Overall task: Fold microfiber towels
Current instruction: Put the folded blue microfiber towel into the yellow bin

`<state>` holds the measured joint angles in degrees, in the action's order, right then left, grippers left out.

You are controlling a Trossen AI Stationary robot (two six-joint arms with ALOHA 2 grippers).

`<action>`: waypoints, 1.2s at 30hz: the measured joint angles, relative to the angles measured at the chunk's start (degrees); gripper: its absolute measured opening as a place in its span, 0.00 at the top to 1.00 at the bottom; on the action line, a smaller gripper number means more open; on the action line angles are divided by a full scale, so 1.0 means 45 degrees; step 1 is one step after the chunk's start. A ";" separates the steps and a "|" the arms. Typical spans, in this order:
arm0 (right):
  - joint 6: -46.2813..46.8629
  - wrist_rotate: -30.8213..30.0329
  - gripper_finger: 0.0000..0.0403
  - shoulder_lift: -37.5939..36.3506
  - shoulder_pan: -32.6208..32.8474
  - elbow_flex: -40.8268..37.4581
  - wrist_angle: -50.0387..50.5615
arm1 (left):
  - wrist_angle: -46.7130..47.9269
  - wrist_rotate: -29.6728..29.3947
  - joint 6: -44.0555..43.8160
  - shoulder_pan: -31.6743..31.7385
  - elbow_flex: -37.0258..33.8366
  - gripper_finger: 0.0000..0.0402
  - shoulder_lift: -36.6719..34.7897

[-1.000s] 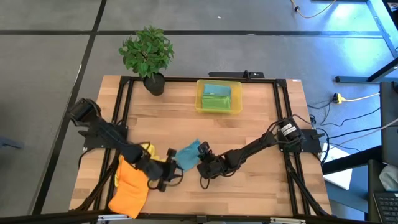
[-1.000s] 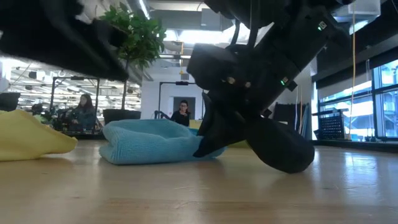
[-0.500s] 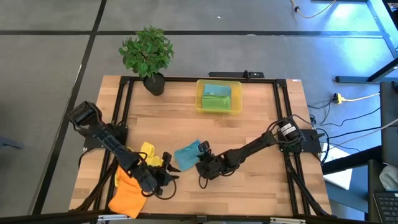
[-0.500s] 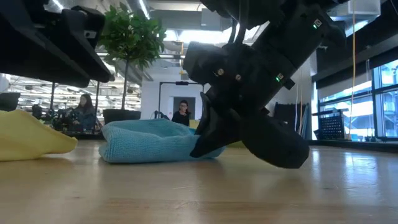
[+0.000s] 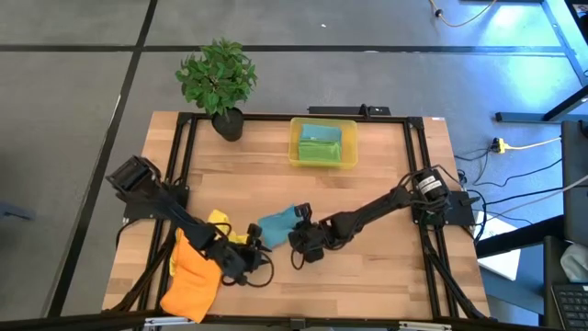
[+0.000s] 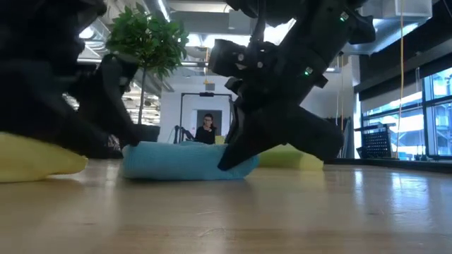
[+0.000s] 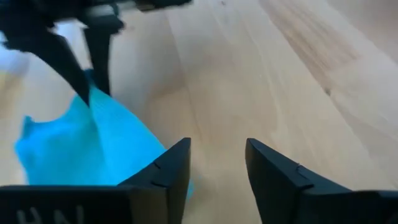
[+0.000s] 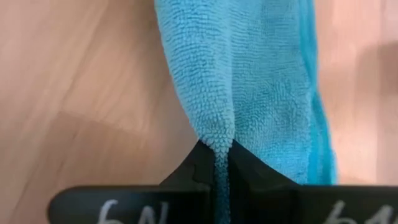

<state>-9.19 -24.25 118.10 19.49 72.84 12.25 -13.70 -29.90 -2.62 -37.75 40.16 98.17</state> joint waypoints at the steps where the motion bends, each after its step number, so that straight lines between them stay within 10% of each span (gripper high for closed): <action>1: 0.0024 0.0084 0.97 0.0000 -0.0040 0.0000 0.0038 | -0.0025 0.0103 -0.0006 0.0022 0.0000 0.62 0.0136; 16: 0.0300 0.0628 0.97 -0.0014 -0.0059 0.0012 0.0112 | 0.0993 -0.3611 0.2385 -0.0816 0.0335 0.53 0.0399; 23: 0.0650 0.1127 0.97 -0.0345 -0.0112 0.0029 0.0133 | 0.1312 -0.2208 0.2083 -0.0892 0.0423 0.53 0.0694; 36: 0.0694 0.1568 0.97 -0.0384 -0.0132 0.0039 0.0126 | 0.1241 -0.4746 0.3205 -0.1039 0.0618 0.53 0.0851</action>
<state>-6.07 -17.19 116.38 18.90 73.01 12.82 -8.12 -51.26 11.81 -42.42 42.95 102.00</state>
